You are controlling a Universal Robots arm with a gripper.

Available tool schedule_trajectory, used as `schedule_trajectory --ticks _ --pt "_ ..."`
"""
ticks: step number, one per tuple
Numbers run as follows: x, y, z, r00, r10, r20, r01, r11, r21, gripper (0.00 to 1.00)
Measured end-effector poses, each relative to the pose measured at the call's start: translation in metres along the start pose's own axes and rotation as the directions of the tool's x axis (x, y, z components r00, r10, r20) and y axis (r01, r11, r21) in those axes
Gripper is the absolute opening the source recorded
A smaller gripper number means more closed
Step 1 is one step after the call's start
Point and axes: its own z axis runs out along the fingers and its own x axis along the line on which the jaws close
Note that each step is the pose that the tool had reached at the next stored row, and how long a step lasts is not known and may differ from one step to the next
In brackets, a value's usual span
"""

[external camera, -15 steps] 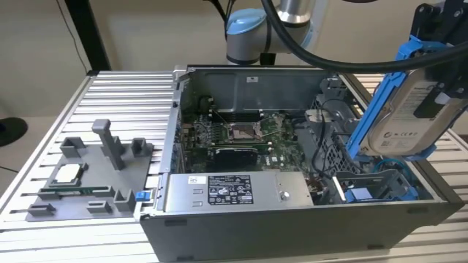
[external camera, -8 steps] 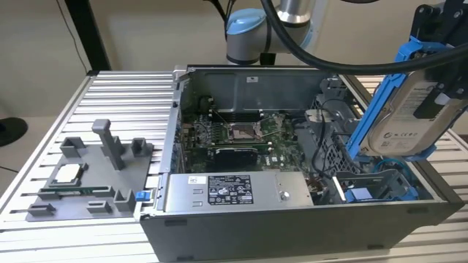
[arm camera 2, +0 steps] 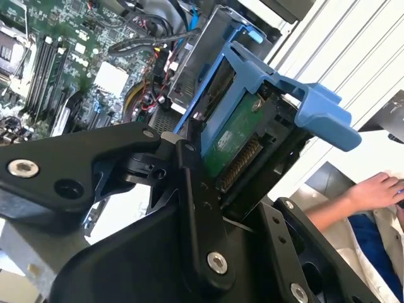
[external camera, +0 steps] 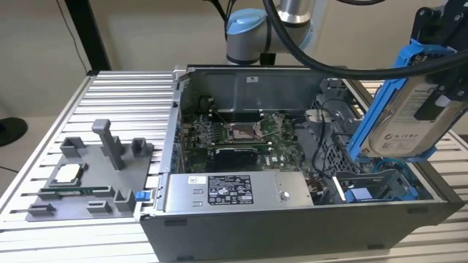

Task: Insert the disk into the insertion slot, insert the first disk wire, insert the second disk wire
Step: 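Insert the disk into the insertion slot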

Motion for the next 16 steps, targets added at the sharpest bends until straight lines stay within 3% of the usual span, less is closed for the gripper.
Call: schedule_trajectory --ticks 16 --pt "-0.0002 -0.0079 0.0248 1.0 0.0 0.0011 0.0 1.0 -0.0002 0.0"
